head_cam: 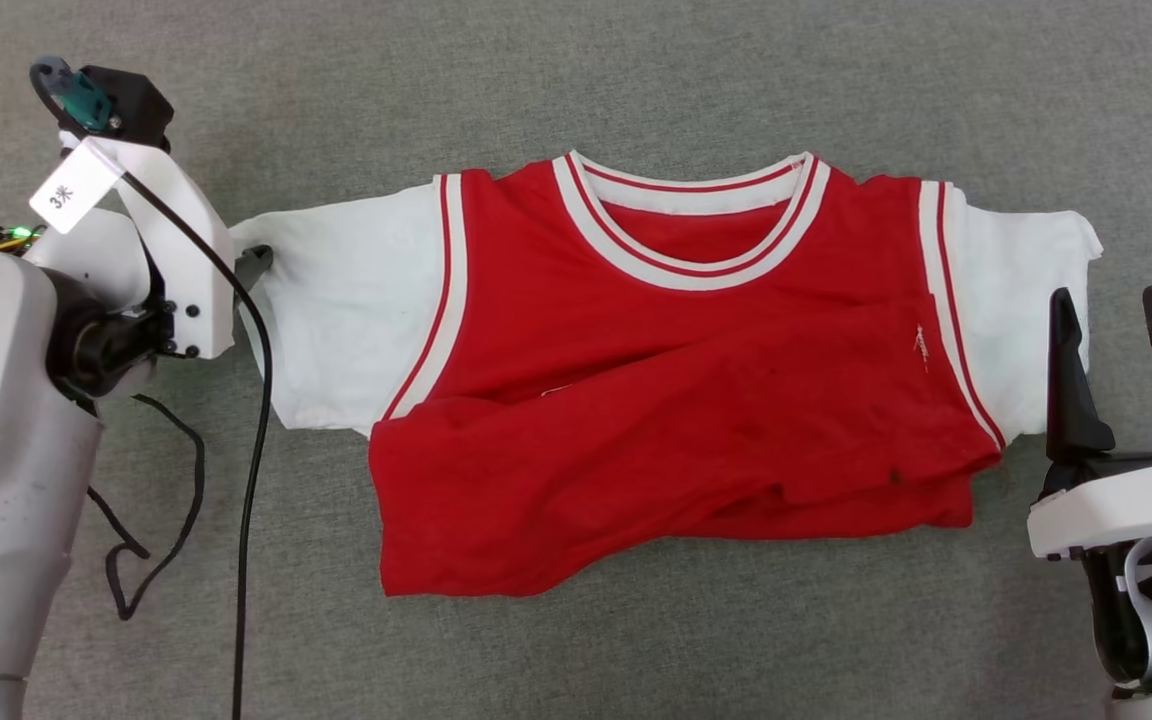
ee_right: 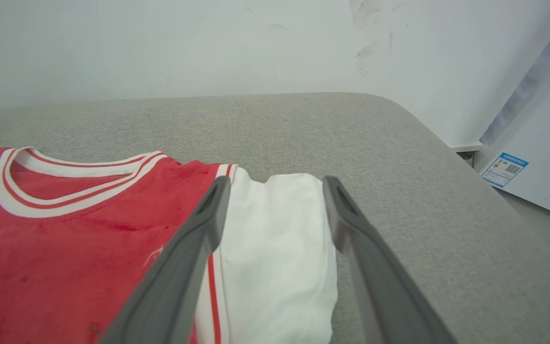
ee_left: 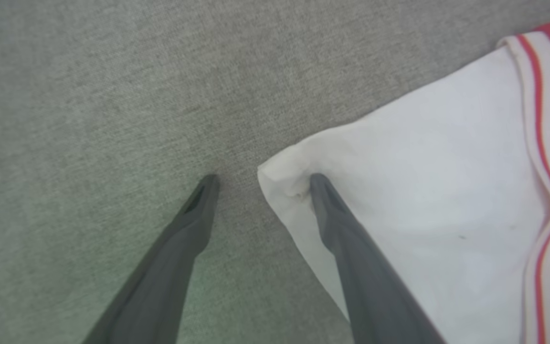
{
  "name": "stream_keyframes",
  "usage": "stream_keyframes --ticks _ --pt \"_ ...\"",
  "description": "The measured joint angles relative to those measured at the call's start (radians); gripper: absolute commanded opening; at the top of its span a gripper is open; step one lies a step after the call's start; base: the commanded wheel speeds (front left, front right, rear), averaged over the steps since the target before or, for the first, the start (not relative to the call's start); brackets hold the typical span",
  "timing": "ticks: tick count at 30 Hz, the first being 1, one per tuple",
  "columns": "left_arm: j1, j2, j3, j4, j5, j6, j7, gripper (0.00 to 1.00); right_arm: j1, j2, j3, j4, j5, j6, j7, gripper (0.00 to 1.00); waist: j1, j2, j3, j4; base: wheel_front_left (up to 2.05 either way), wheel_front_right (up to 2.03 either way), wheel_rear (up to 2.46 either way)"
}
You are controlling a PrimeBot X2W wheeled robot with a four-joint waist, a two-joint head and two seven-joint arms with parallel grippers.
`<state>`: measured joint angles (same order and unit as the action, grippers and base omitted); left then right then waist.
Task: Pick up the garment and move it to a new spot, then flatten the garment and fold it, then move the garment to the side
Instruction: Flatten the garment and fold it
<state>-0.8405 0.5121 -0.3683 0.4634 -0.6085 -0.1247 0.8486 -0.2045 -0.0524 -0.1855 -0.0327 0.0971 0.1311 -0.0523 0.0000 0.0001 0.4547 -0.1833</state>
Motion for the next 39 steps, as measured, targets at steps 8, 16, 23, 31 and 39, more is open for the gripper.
stream_keyframes --ticks 8,16,23,31,39 --pt "0.012 -0.019 -0.035 0.015 -0.05 -0.004 -0.054 0.0 -0.003 0.0 -0.008 0.012 -0.01 0.0 0.001 1.0 0.0 0.0 -0.011 0.021 0.0 0.0 0.0" --pt "0.103 0.008 0.006 -0.022 -0.114 -0.007 -0.154 0.0 0.009 -0.002 -0.018 0.024 -0.021 0.0 0.053 1.0 0.0 -0.0001 -0.072 0.053 0.0 0.0 0.0" --pt "0.239 0.065 0.042 -0.179 -0.137 0.0 -0.202 0.0 0.034 -0.056 -0.014 0.026 -0.017 0.0 0.2 1.0 0.0 0.0 -0.131 0.109 0.0 0.0 0.0" --pt "0.419 0.106 0.074 -0.527 -0.162 0.053 -0.214 0.0 -0.031 -0.193 0.026 -0.007 0.105 0.0 0.543 1.0 -0.0001 0.0 -0.154 0.175 0.0 0.0 0.0" --pt "0.524 0.137 0.079 -0.777 -0.169 0.091 -0.195 0.0 -0.184 -0.393 0.021 0.077 0.143 0.0 0.905 1.0 0.0 0.0 -0.119 0.222 0.0 0.0 0.0"
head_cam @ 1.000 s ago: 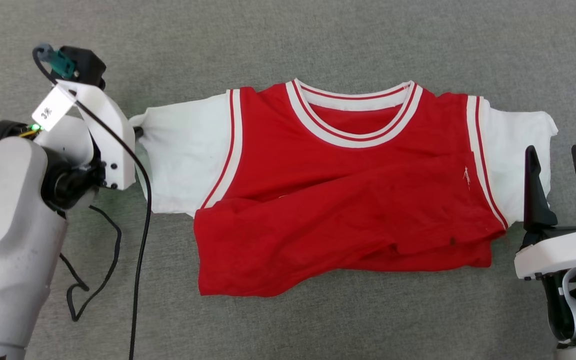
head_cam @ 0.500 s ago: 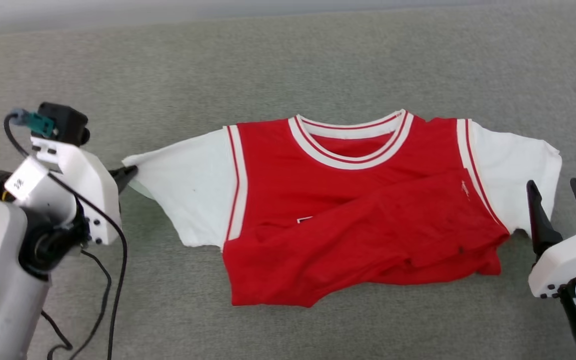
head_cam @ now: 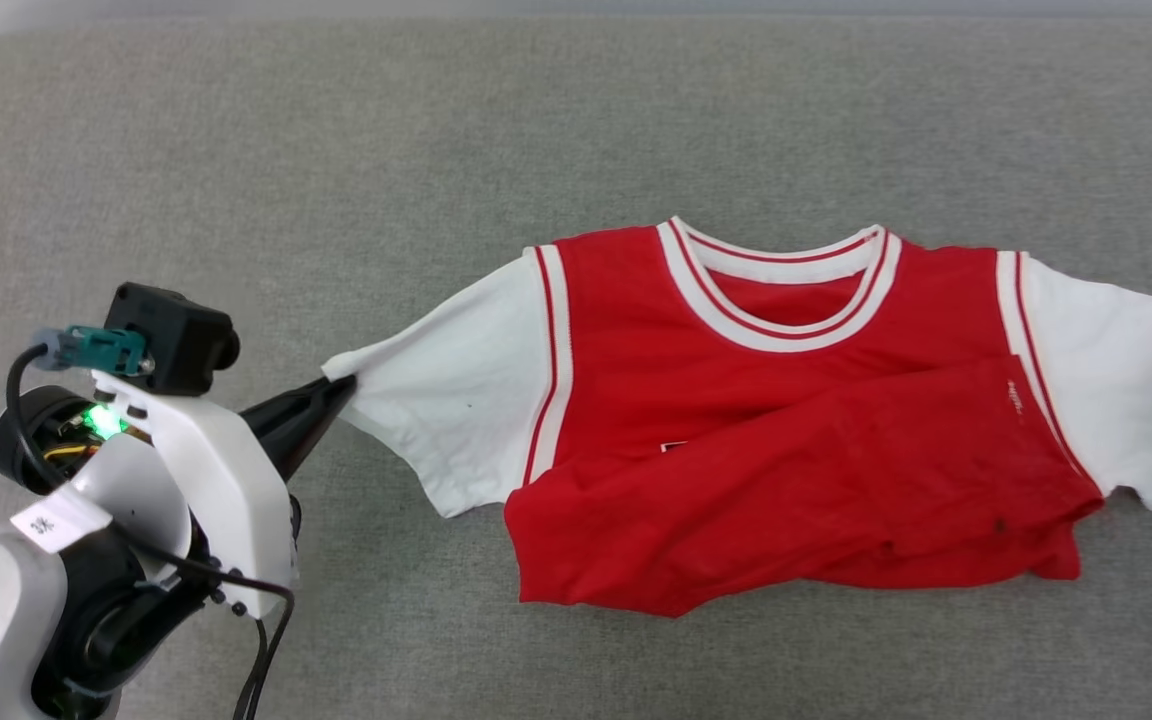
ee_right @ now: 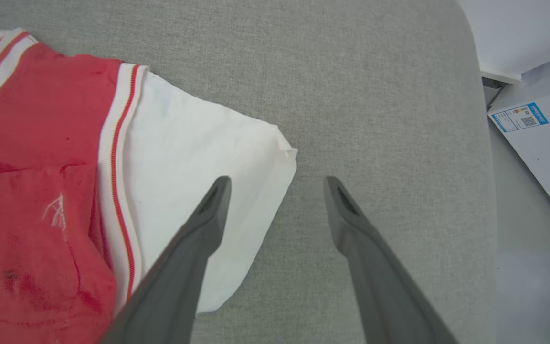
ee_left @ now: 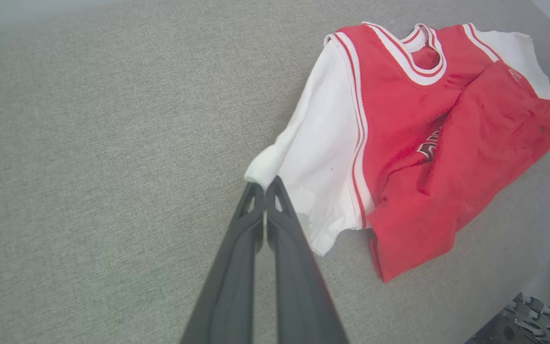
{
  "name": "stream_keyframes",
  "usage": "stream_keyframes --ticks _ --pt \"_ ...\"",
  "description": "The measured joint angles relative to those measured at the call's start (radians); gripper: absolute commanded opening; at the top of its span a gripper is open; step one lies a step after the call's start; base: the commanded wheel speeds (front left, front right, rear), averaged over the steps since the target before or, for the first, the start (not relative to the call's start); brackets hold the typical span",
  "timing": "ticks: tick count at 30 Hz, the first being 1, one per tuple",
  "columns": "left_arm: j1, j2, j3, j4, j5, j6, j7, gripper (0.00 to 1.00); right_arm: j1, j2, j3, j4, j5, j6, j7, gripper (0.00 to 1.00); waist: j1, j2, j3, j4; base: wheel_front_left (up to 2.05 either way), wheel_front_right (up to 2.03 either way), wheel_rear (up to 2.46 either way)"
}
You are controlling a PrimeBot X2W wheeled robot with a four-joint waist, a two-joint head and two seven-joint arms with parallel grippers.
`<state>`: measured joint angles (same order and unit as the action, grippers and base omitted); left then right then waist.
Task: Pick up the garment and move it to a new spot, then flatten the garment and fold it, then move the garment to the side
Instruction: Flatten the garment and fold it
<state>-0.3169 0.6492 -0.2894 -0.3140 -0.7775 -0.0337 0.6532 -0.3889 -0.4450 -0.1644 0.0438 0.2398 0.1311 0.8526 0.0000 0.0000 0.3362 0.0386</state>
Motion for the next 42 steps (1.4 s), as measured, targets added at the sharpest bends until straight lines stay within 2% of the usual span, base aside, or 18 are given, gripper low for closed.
stream_keyframes --ticks 5,9,23,25,26,33,42 --pt "0.006 0.015 -0.009 -0.072 0.034 0.011 0.008 0.0 -0.082 -0.026 0.002 0.061 -0.002 0.0 0.108 1.0 0.0 0.0 0.037 0.027 0.0 0.0 0.0" --pt "0.004 0.016 -0.024 -0.098 0.053 0.011 0.008 0.0 -0.113 -0.041 0.001 0.122 -0.019 0.0 0.146 1.0 0.0 0.0 0.063 0.05 0.0 0.0 0.0" --pt "-0.024 -0.002 -0.047 -0.124 0.07 -0.001 -0.016 0.0 -0.138 -0.066 0.028 0.239 -0.018 -0.001 0.116 1.0 0.0 0.0 0.125 0.096 0.0 0.0 0.0" --pt "-0.027 -0.002 -0.048 -0.12 0.07 -0.001 -0.016 0.0 -0.135 -0.067 0.046 0.249 -0.005 -0.002 0.119 0.11 0.0 0.0 0.127 0.097 0.0 0.0 0.0" --pt "-0.028 -0.002 -0.047 -0.118 0.07 -0.001 -0.019 0.0 -0.134 -0.068 0.051 0.252 0.006 -0.002 0.119 0.0 0.0 0.0 0.127 0.097 0.0 0.0 0.0" --pt "-0.032 0.004 -0.033 -0.081 0.084 0.006 -0.041 0.0 -0.132 -0.064 0.084 0.271 0.017 0.0 0.011 0.0 0.0 0.0 0.102 0.086 0.0 0.0 0.0" --pt "-0.025 0.009 0.002 -0.036 0.094 0.019 -0.091 0.0 -0.155 -0.078 0.126 0.275 0.042 0.0 -0.165 0.0 0.0 0.0001 0.002 0.059 0.0 0.0 0.0"
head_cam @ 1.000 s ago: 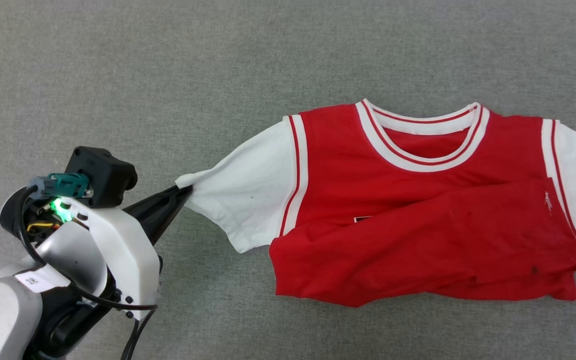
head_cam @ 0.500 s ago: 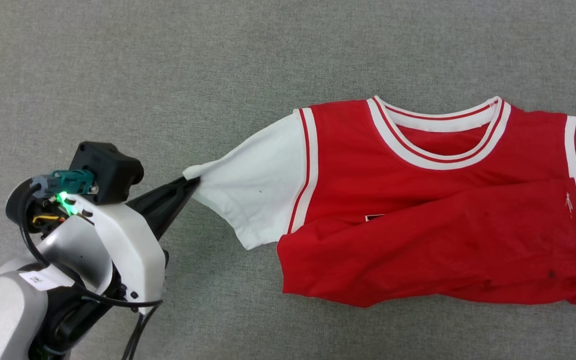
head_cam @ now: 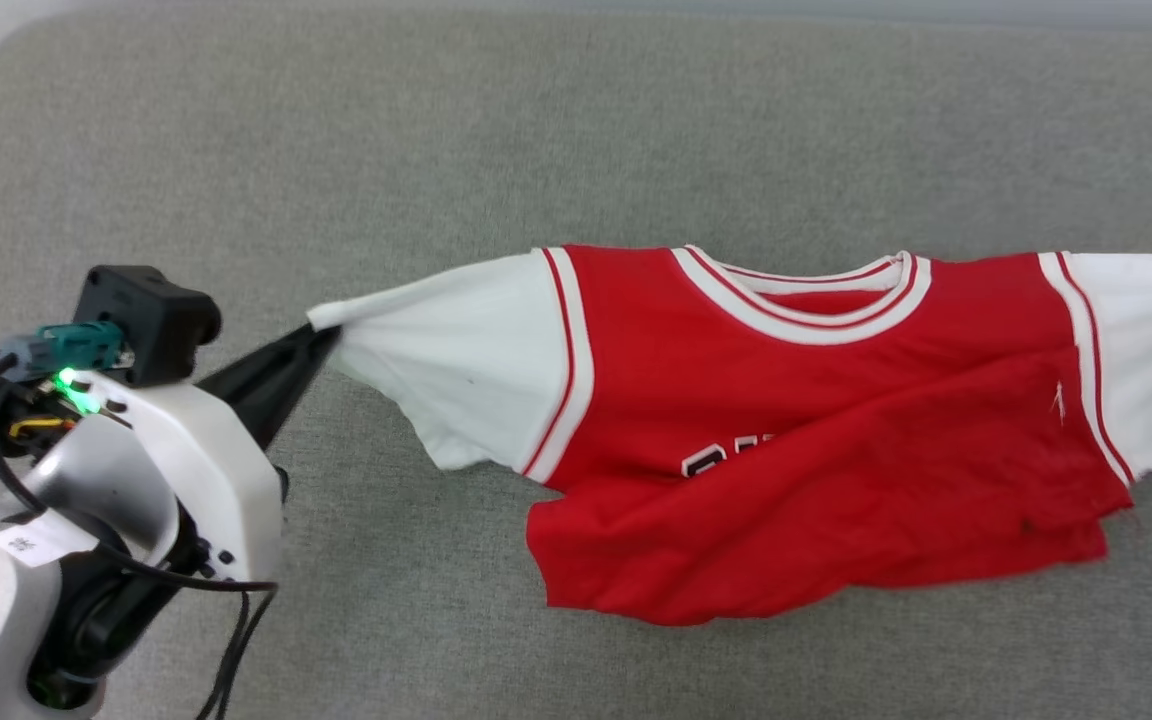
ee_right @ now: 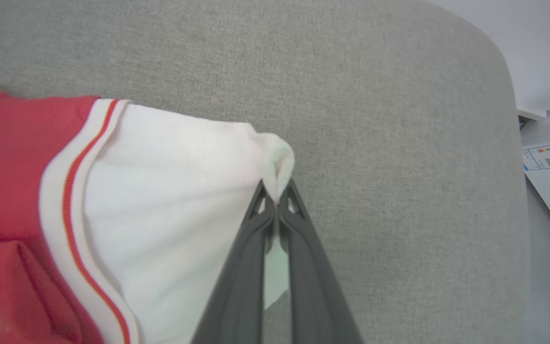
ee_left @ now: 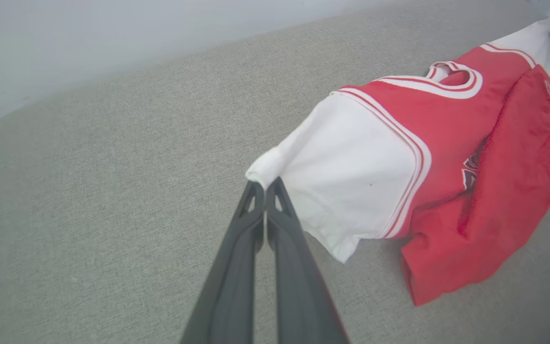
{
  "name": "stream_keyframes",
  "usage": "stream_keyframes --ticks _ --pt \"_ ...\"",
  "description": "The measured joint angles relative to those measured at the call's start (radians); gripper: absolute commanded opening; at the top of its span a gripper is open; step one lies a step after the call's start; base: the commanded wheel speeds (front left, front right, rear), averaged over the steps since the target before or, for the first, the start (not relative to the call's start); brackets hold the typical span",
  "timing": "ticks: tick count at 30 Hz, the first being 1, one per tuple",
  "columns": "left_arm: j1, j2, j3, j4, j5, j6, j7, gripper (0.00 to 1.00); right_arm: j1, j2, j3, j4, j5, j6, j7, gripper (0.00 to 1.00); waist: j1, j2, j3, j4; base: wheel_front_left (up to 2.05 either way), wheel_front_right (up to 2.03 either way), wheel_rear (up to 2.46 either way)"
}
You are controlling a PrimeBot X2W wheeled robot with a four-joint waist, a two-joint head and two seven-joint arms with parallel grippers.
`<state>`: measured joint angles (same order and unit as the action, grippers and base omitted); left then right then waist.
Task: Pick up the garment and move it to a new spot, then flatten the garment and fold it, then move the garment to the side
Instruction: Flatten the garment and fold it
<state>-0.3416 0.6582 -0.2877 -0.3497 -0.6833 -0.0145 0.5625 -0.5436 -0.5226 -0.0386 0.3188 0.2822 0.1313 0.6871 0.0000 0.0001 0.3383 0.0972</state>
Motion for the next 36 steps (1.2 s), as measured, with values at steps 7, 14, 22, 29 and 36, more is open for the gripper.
stream_keyframes --ticks 7,14,22,29,36 --pt "-0.004 0.019 0.044 0.007 0.031 0.015 -0.057 0.0 -0.044 -0.037 0.01 -0.032 0.022 0.0 -0.091 0.0 0.0 0.0 -0.09 -0.025 0.0 0.0 0.0" --pt "-0.038 0.06 0.131 0.002 0.052 0.033 -0.112 0.0 -0.112 -0.068 0.01 -0.102 0.043 0.001 -0.154 0.0 -0.0001 0.0 -0.192 -0.046 0.0 0.0 0.0" --pt "-0.085 0.091 0.197 -0.024 0.061 0.043 -0.149 0.0 -0.164 -0.08 0.012 -0.182 0.048 0.001 -0.159 0.0 -0.0001 0.0 -0.252 -0.059 0.0 0.0 0.0" --pt "-0.172 0.128 0.25 -0.04 0.052 0.039 -0.16 0.0 -0.228 -0.087 -0.007 -0.265 0.053 0.001 -0.14 0.0 -0.0001 0.0 -0.233 -0.061 0.0 0.0 0.0" --pt "-0.362 0.159 0.25 0.057 0.021 -0.03 -0.171 0.0 -0.41 -0.095 0.006 -0.236 0.03 0.001 -0.168 0.0 0.0 0.0 -0.138 -0.065 0.0 0.0 0.0"
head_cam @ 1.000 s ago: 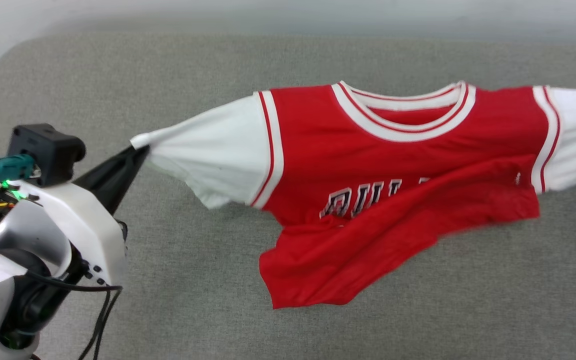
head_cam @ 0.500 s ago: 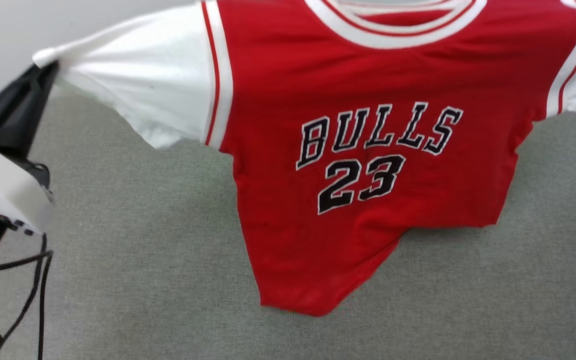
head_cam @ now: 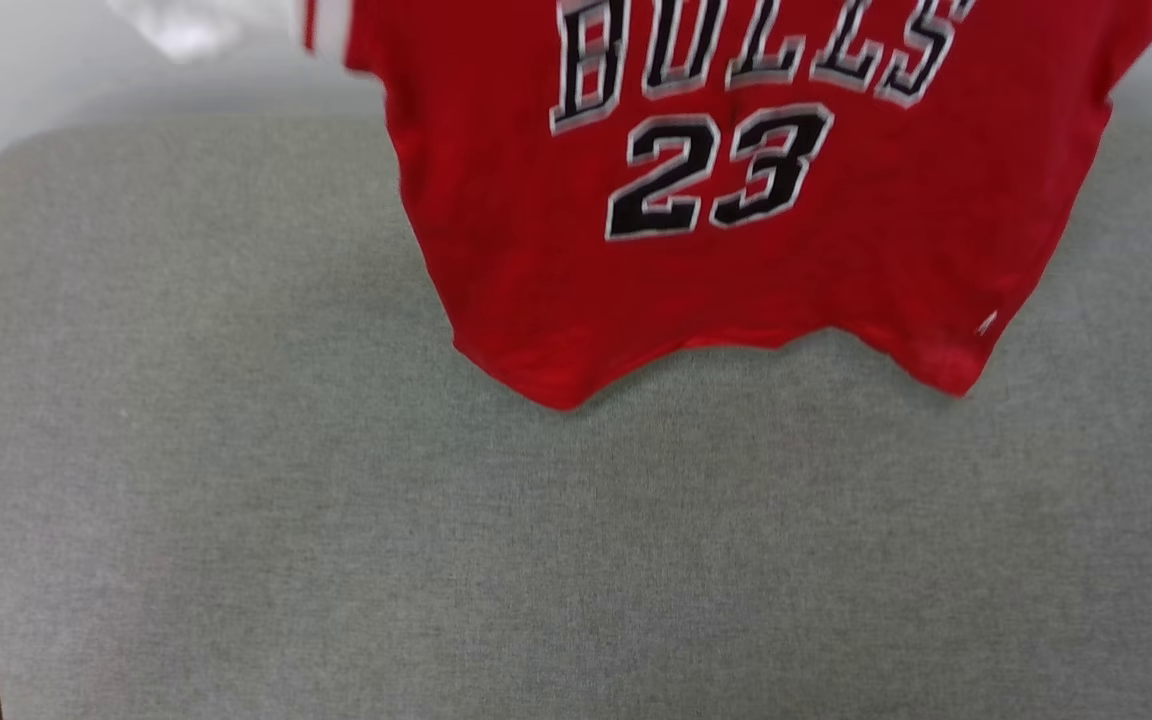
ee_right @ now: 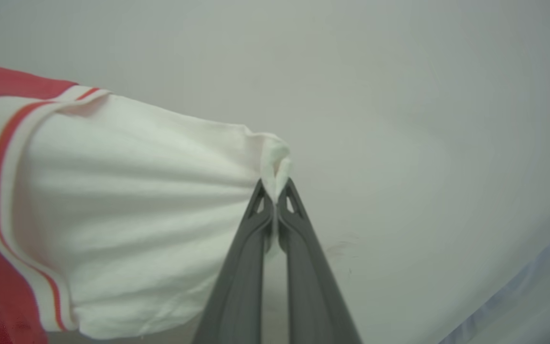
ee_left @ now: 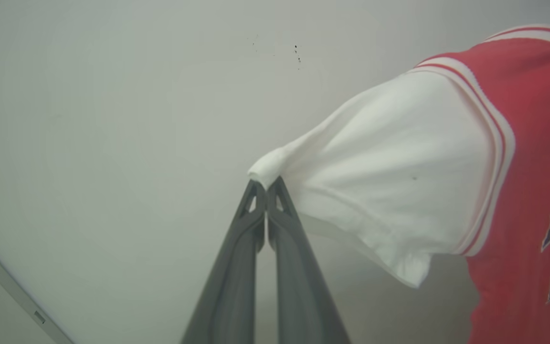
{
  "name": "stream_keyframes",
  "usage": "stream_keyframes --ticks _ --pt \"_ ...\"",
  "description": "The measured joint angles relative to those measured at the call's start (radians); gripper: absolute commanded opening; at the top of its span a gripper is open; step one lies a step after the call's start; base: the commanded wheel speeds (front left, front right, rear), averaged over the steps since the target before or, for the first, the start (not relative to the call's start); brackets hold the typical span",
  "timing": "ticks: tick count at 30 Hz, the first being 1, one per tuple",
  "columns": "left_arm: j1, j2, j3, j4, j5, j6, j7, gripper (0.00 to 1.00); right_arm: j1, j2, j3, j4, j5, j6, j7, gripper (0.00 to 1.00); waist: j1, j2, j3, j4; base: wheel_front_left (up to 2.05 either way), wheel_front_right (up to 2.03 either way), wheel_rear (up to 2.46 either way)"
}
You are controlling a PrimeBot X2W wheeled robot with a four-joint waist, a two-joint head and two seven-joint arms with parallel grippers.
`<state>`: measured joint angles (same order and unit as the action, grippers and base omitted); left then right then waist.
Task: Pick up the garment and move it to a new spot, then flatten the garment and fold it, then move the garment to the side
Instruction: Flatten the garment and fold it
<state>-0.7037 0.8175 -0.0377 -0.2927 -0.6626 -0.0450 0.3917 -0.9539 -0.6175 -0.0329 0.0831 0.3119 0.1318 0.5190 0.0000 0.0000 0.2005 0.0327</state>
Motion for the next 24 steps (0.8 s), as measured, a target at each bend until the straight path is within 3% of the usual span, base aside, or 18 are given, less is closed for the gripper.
stream_keyframes --ticks 11,24 --pt "-0.497 0.015 -0.134 0.28 0.105 -0.078 -0.107 0.0 -0.416 0.013 0.052 0.222 -0.116 0.0 -0.125 0.0 0.0002 0.0 0.222 0.005 0.0 0.0 0.0" --pt "-1.012 -0.063 -0.353 0.682 0.225 -0.087 -0.364 0.0 -0.811 0.1 0.023 0.556 -0.302 0.0 -0.382 0.0 0.0004 -0.0001 0.455 0.017 0.0 0.0 0.0"
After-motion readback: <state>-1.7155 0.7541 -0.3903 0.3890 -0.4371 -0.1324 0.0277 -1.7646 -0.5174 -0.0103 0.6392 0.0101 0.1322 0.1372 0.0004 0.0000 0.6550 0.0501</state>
